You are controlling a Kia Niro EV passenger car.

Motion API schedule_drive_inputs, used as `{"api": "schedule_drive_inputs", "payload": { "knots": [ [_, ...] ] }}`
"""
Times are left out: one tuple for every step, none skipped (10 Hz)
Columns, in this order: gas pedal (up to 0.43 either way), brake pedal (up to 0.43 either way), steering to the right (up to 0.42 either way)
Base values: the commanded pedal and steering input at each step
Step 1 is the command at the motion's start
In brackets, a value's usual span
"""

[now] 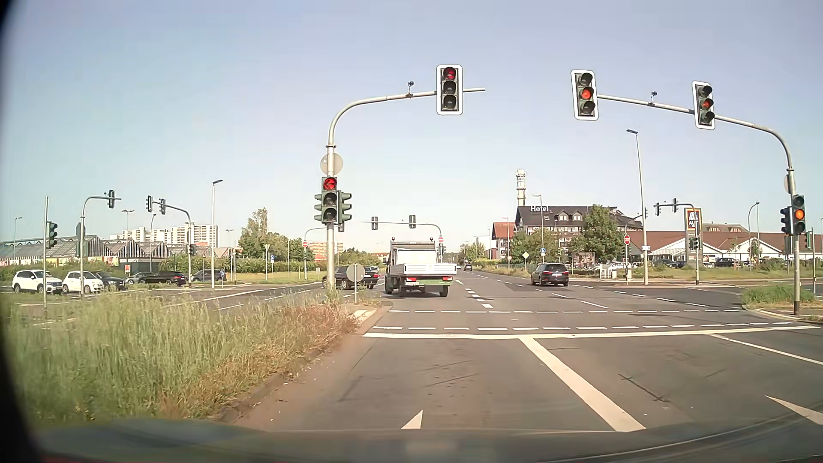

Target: Follow the waypoints while adhering to traffic rules and regulations

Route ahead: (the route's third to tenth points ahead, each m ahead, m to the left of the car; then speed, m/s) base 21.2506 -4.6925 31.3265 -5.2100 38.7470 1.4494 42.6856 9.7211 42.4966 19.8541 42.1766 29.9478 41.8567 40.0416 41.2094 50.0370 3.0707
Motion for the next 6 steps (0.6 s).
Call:
{"api": "schedule_drive_inputs", "payload": {
  "knots": [
    [0.000, 0.030, 0.000],
    [0.000, 0.030, 0.000],
    [0.000, 0.030, 0.000],
    [0.000, 0.043, 0.000],
    [0.000, 0.067, 0.001],
    [0.000, 0.085, 0.002]
  ]
}}
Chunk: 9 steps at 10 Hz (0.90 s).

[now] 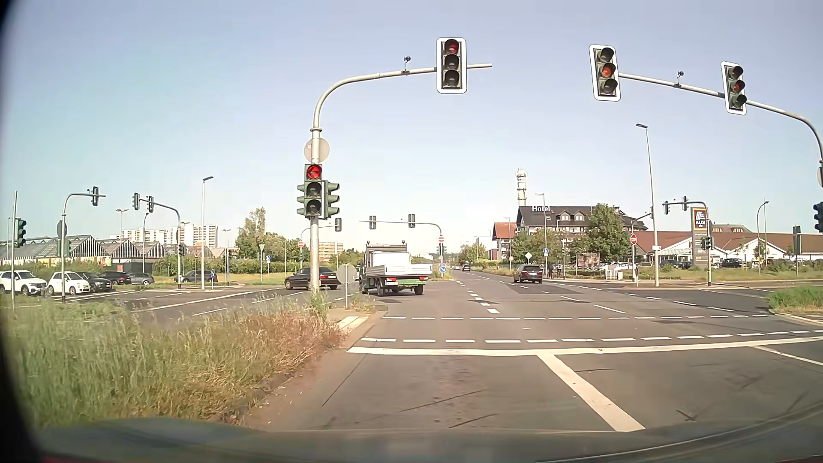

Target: Follow the waypoints while adhering to traffic rules and regulations

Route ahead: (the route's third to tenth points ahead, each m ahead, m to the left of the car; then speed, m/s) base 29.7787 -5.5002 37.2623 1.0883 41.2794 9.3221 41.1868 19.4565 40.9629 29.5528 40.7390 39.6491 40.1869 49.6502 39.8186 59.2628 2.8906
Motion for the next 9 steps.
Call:
{"api": "schedule_drive_inputs", "payload": {
  "knots": [
    [0.000, 0.104, 0.002],
    [0.000, 0.116, 0.000],
    [0.000, 0.146, -0.002],
    [0.000, 0.159, -0.006],
    [0.000, 0.189, -0.011],
    [0.000, 0.207, -0.018],
    [0.000, 0.226, -0.023],
    [0.000, 0.250, -0.023],
    [0.000, 0.262, -0.020]
  ]
}}
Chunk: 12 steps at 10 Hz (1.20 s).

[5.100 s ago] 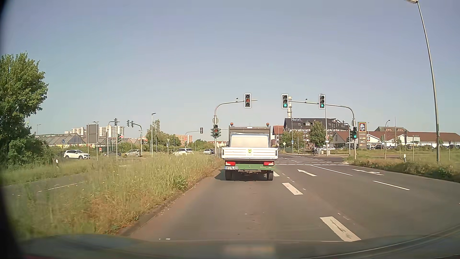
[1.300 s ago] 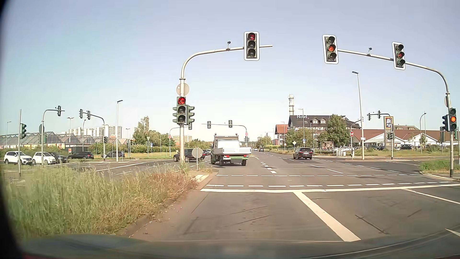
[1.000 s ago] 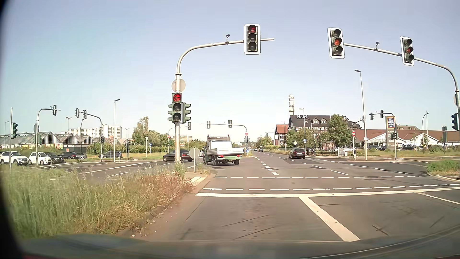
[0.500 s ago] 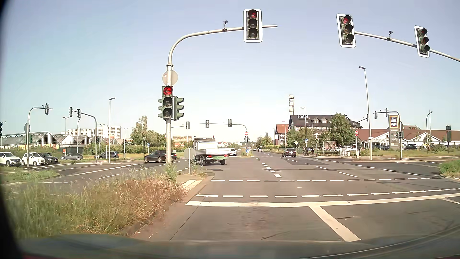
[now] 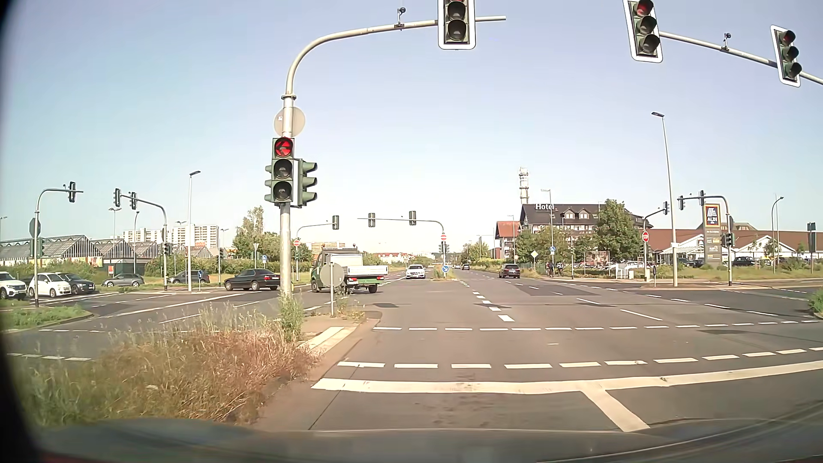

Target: Follow the waypoints while adhering to traffic rules and regulations

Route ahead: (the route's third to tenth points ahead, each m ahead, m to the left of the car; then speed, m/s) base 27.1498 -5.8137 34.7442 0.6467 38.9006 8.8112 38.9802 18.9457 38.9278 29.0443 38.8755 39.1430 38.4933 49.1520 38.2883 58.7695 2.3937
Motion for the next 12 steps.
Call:
{"api": "schedule_drive_inputs", "payload": {
  "knots": [
    [0.000, 0.262, -0.014],
    [0.000, 0.268, -0.007],
    [0.000, 0.268, -0.006],
    [0.000, 0.280, -0.006],
    [0.000, 0.287, -0.005],
    [0.000, 0.299, -0.003],
    [0.000, 0.299, -0.001],
    [0.000, 0.299, -0.001],
    [0.000, 0.299, -0.001],
    [0.000, 0.305, -0.001],
    [0.000, 0.299, -0.001],
    [0.000, 0.305, -0.001]
  ]
}}
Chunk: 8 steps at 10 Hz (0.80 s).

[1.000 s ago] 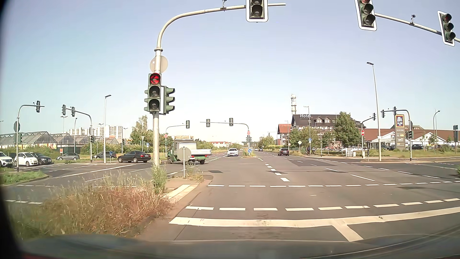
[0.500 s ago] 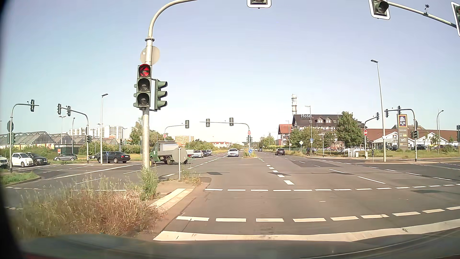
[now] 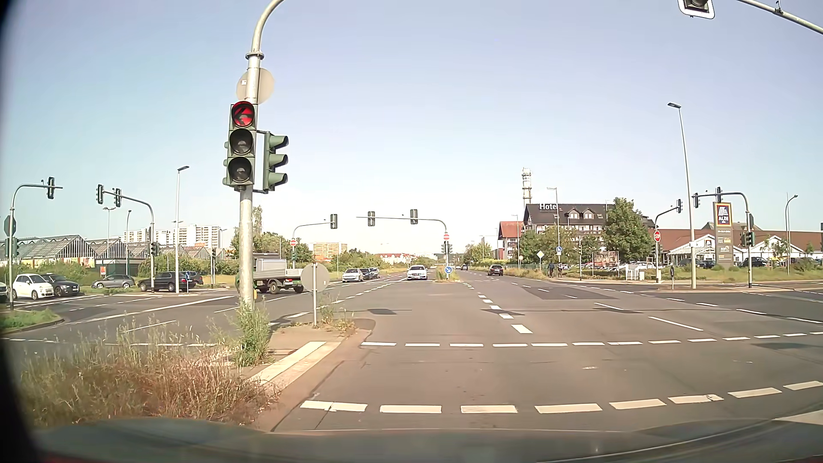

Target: Follow the waypoints while adhering to traffic rules and regulations

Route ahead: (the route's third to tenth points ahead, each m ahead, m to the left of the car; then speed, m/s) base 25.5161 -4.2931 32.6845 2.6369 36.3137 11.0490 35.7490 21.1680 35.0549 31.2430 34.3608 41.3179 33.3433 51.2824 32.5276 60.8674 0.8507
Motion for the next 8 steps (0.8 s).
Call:
{"api": "schedule_drive_inputs", "payload": {
  "knots": [
    [0.000, 0.305, -0.001],
    [0.000, 0.305, -0.001],
    [0.000, 0.305, -0.001],
    [0.000, 0.299, -0.001],
    [0.000, 0.299, -0.001],
    [0.000, 0.299, -0.001],
    [0.000, 0.299, -0.001],
    [0.000, 0.305, -0.002]
  ]
}}
